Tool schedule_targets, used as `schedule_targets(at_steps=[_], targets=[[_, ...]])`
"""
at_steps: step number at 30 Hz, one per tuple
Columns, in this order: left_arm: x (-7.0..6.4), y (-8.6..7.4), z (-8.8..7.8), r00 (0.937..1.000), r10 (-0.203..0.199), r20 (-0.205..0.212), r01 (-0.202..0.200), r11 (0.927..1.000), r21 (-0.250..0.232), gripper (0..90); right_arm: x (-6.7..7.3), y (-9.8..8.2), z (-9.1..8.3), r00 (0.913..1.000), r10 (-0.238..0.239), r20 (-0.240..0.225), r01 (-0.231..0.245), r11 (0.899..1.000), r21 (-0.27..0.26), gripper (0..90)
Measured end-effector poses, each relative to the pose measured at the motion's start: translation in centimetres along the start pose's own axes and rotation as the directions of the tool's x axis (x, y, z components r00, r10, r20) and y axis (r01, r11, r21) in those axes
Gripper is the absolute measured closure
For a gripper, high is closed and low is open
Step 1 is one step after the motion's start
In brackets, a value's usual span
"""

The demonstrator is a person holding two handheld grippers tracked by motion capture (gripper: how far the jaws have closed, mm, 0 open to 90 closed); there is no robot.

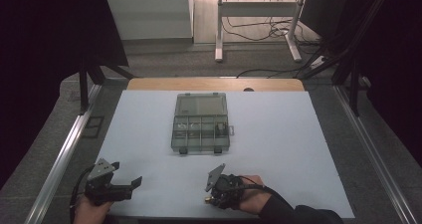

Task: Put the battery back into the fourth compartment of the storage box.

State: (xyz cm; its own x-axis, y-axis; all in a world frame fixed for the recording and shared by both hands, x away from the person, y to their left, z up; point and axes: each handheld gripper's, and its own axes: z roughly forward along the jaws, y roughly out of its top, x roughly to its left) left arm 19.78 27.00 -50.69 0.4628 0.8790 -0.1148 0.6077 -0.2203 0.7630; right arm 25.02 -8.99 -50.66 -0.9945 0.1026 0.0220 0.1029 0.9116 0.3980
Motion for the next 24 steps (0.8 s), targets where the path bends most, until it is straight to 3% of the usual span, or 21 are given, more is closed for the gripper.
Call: schedule_targets(at_steps=[2, 4, 7, 13, 24], targets=[[0.0, 0.0, 0.0, 1.0, 0.001, 0.0, -0.001, 1.0, 0.0, 3.0, 0.1, 0.0, 0.0, 0.9999, -0.014, 0.004, 0.014, 1.0, -0.005, 76.6], [0.0, 0.0, 0.0, 1.0, 0.001, 0.0, -0.001, 1.0, 0.0, 3.0, 0.2, 0.1, -0.1, 0.9997, -0.014, 0.018, 0.014, 1.0, -0.005, 76.8], [0.0, 0.0, 0.0, 1.0, 0.001, 0.0, -0.001, 1.0, 0.0, 3.0, -0.1, 0.1, -0.5, 1.0, 0.004, 0.006, -0.004, 0.999, -0.039, 76.8], [0.0, 0.0, 0.0, 1.0, 0.001, 0.001, -0.001, 1.0, 0.002, 3.0, -0.7, 0.0, -1.5, 0.9995, 0.021, 0.026, -0.018, 0.995, -0.1, 76.8], [0.0, 0.0, 0.0, 1.0, 0.001, 0.001, -0.001, 1.0, 0.002, 2.9, -1.4, -0.1, -2.2, 0.9962, 0.064, 0.059, -0.057, 0.991, -0.119, 76.8]])
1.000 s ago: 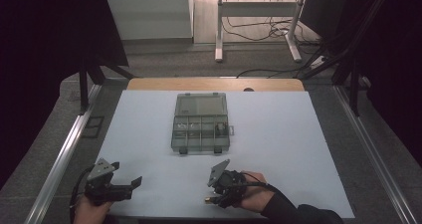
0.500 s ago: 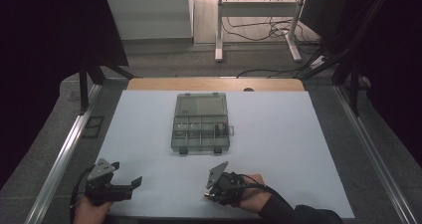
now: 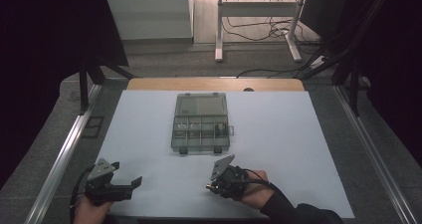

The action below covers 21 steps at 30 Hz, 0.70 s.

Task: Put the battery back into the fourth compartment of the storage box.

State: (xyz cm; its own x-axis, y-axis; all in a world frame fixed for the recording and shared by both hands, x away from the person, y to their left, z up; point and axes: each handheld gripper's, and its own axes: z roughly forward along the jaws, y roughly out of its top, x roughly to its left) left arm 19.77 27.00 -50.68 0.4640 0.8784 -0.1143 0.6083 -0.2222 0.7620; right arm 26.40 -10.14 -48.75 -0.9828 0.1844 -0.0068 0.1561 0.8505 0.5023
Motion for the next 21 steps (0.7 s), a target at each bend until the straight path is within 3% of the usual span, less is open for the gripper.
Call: schedule_targets(at_steps=[21], targets=[[-0.01, 0.0, 0.01, 1.0, 0.0, 0.0, 0.0, 1.0, 0.0, 3.0, -0.99, 0.0, -0.8, 0.999, 0.042, 0.016, -0.042, 0.999, -0.031, 76.8]])
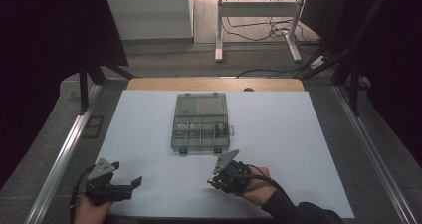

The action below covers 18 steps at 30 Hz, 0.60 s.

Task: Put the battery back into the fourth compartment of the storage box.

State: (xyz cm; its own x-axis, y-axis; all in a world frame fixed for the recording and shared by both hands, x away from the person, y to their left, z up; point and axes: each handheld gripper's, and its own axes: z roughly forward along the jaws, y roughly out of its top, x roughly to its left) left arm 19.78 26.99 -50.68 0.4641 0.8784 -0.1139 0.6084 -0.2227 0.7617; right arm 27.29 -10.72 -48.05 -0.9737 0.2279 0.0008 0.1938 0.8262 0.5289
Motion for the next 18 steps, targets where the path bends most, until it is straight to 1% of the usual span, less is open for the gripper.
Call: schedule_targets(at_steps=[13, 18], targets=[[0.0, 0.0, 0.0, 1.0, 0.001, -0.002, -0.001, 1.0, -0.001, 3.0, -1.0, 0.1, -0.7, 0.9991, 0.039, 0.015, -0.038, 0.999, -0.033, 76.8], [-0.1, 0.0, 0.1, 1.0, 0.006, -0.004, -0.006, 1.0, 0.001, 3.0, -1.5, 0.1, -0.9, 0.9981, 0.052, 0.032, -0.051, 0.998, -0.041, 76.8]])
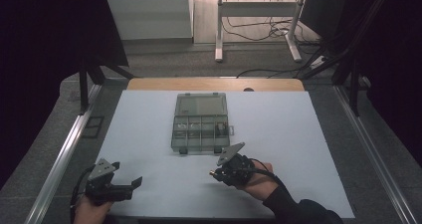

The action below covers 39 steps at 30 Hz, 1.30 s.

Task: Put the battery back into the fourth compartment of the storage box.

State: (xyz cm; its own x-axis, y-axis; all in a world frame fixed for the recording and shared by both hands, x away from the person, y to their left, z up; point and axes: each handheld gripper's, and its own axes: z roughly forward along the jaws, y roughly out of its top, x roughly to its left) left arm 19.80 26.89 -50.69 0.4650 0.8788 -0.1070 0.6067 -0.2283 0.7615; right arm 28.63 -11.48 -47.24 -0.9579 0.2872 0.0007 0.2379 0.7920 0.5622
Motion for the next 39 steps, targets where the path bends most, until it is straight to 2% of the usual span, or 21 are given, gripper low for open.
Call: schedule_targets(at_steps=[14, 21, 30, 39], targets=[[-0.1, 0.1, 0.1, 1.0, 0.004, -0.002, -0.004, 1.0, 0.005, 3.1, -1.9, 0.5, -0.9, 0.9979, 0.061, 0.023, -0.06, 0.997, -0.039, 76.8], [-0.1, 0.1, 0.2, 1.0, 0.006, 0.001, -0.006, 0.9999, 0.012, 3.3, -3.2, 0.6, -1.3, 0.9932, 0.109, 0.041, -0.106, 0.992, -0.061, 76.8], [0.0, 0.1, 0.2, 1.0, 0.003, 0.003, -0.003, 0.9999, 0.011, 3.3, -4.6, 0.7, -1.0, 0.9887, 0.128, 0.078, -0.124, 0.991, -0.055, 76.8], [-0.2, 0.1, 0.2, 0.9998, 0.018, 0.001, -0.018, 0.9998, 0.009, 3.5, -6.0, 1.2, -1.1, 0.9835, 0.147, 0.105, -0.139, 0.987, -0.085, 76.8]])
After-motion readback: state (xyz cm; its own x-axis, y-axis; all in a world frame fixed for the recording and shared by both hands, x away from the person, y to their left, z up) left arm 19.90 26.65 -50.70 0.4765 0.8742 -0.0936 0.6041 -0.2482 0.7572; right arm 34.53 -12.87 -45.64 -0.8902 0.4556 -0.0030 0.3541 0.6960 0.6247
